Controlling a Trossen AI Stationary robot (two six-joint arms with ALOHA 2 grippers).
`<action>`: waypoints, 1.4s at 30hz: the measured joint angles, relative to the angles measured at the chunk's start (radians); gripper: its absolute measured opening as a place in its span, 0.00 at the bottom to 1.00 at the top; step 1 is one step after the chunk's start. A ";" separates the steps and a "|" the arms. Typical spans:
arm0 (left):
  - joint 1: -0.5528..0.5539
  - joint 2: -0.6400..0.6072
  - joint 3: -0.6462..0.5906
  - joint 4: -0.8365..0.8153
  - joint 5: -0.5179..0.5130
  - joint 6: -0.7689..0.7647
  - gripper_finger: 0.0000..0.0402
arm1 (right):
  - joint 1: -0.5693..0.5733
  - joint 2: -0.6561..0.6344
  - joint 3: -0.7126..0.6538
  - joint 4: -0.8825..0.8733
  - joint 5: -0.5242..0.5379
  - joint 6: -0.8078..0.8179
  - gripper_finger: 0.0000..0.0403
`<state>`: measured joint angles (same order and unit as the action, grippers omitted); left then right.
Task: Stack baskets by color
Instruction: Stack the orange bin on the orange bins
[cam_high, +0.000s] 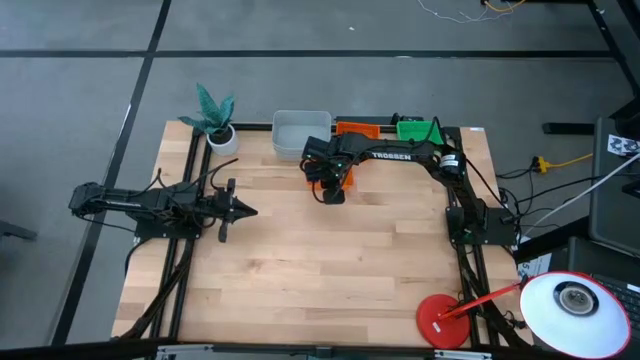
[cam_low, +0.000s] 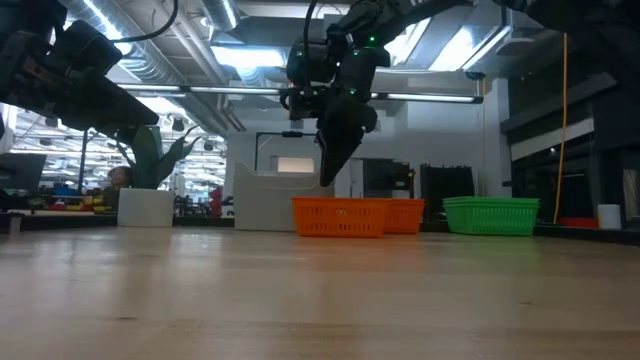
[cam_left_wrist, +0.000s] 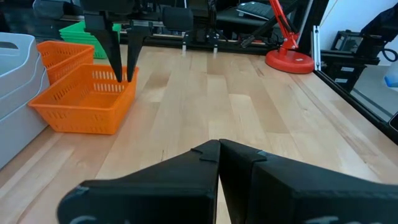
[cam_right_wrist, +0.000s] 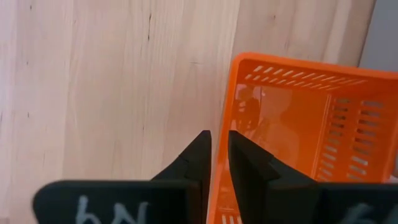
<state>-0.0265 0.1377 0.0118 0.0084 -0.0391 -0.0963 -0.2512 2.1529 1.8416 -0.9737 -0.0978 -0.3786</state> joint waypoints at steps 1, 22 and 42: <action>0.000 0.000 0.000 0.000 0.000 0.000 0.00 | 0.000 0.000 -0.001 0.002 0.000 0.000 0.14; 0.000 0.000 0.000 0.000 0.000 0.000 0.00 | 0.015 -0.021 -0.104 0.012 0.058 0.034 0.14; 0.000 0.000 0.000 0.000 0.000 0.000 0.00 | 0.052 -0.087 -0.100 0.010 0.070 0.062 0.20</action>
<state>-0.0265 0.1377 0.0117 0.0086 -0.0392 -0.0964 -0.1993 2.0655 1.7412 -0.9635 -0.0281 -0.3169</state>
